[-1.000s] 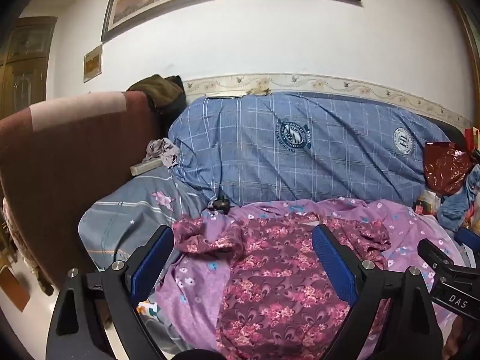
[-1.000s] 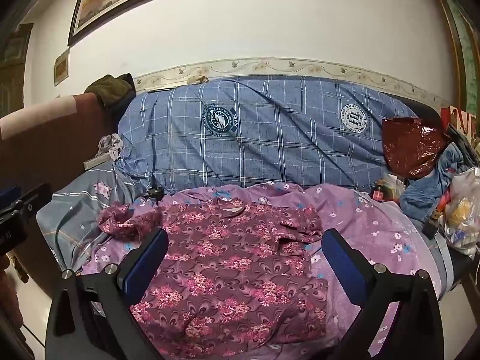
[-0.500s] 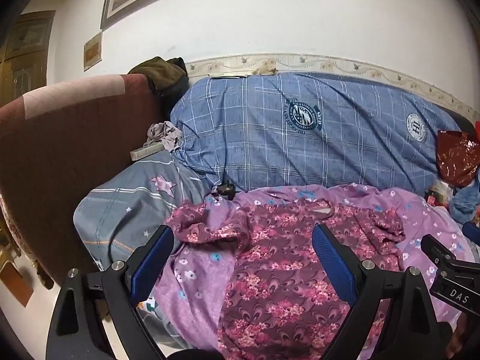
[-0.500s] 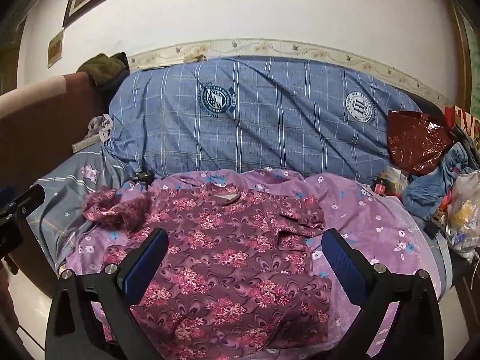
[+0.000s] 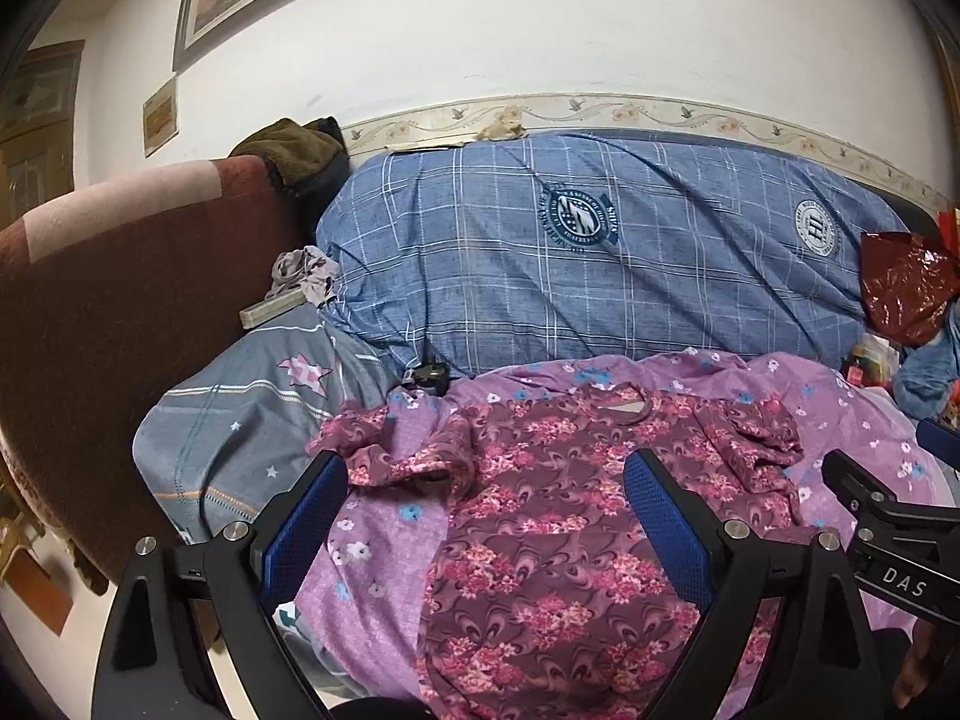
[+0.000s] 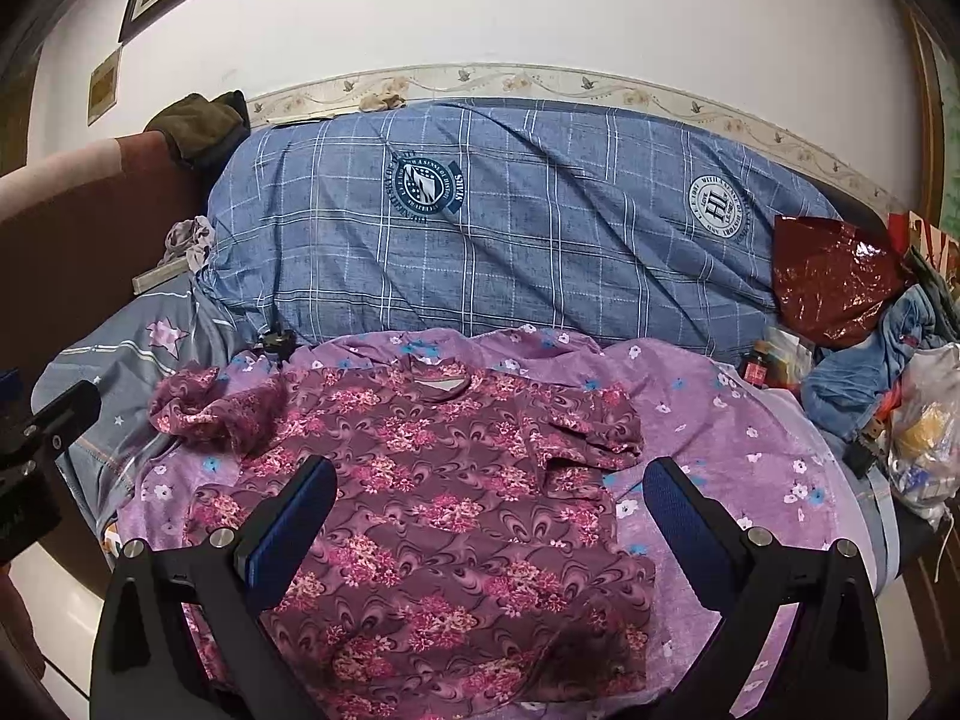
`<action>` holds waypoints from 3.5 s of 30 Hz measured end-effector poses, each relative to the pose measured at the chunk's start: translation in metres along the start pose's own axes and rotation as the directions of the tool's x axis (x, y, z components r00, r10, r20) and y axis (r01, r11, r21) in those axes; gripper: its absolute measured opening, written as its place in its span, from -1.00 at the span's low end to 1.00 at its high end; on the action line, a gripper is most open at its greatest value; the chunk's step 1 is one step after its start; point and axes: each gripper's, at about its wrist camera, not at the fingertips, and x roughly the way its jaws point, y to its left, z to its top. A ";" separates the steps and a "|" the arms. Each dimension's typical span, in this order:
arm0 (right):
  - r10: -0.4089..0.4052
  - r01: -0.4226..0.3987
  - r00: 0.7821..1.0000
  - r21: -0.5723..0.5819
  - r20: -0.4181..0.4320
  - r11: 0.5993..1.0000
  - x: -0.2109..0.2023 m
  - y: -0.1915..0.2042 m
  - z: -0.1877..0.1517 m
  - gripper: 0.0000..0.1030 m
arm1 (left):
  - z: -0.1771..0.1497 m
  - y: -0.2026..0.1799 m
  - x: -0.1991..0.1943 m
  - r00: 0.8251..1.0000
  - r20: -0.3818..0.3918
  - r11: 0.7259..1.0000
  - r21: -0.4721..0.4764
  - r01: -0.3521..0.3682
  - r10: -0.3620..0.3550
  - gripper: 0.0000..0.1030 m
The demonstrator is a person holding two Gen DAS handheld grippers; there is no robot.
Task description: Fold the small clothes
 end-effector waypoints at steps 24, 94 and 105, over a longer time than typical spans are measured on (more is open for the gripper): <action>0.005 -0.005 1.000 -0.013 -0.005 1.000 -0.004 -0.001 0.000 0.99 | 0.011 -0.013 -0.016 1.000 0.001 0.999 0.042 0.006 -0.006 0.83; -0.094 0.062 0.937 -0.106 -0.337 0.992 0.337 -0.110 -0.021 -0.74 | -0.005 -0.019 0.370 0.938 -0.344 0.998 -0.027 -0.059 0.046 0.80; 0.369 -0.322 0.927 0.354 -0.073 0.878 0.267 -0.111 0.017 -0.86 | 0.008 0.015 0.317 0.967 -0.102 0.969 -0.065 -0.240 0.233 0.80</action>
